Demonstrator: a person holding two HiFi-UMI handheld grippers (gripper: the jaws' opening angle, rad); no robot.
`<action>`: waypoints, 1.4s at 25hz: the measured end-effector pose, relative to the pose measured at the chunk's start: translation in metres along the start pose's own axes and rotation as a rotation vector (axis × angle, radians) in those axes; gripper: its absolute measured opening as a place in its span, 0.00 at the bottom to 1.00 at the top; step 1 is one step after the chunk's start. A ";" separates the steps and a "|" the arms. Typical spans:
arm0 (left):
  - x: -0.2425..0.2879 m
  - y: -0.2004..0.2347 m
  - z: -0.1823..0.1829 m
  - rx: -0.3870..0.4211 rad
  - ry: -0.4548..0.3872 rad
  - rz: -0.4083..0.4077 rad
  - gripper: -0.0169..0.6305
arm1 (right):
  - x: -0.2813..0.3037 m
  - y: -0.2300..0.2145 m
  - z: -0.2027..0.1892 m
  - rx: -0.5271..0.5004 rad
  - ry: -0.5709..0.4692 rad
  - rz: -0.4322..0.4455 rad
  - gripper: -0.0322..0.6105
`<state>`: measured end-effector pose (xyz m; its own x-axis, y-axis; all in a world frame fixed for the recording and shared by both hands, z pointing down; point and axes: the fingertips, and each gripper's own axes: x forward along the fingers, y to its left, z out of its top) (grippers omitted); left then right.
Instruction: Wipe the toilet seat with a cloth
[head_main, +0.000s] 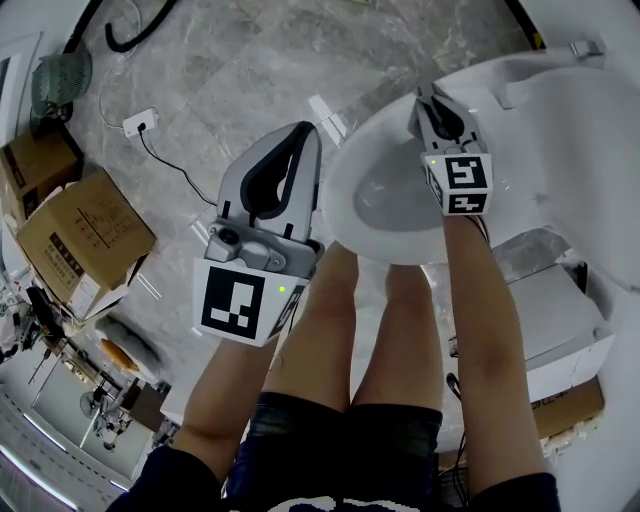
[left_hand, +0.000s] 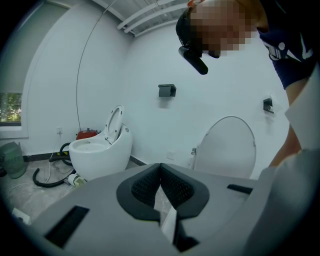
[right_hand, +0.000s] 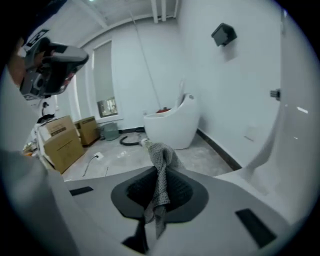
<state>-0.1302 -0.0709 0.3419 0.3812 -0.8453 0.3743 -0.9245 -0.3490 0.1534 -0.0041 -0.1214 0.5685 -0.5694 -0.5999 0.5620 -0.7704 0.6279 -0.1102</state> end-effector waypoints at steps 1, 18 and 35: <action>-0.001 0.001 0.000 -0.001 -0.002 0.002 0.05 | -0.004 -0.020 0.000 0.014 0.001 -0.061 0.13; 0.000 -0.006 -0.010 0.010 0.017 -0.013 0.05 | -0.020 0.187 -0.041 -0.360 0.063 0.523 0.13; 0.004 -0.014 -0.008 -0.002 0.005 -0.007 0.05 | -0.021 0.108 -0.042 -0.164 0.057 0.268 0.13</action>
<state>-0.1153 -0.0661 0.3490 0.3875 -0.8407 0.3782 -0.9219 -0.3537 0.1581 -0.0632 -0.0201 0.5787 -0.7251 -0.3770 0.5763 -0.5362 0.8342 -0.1290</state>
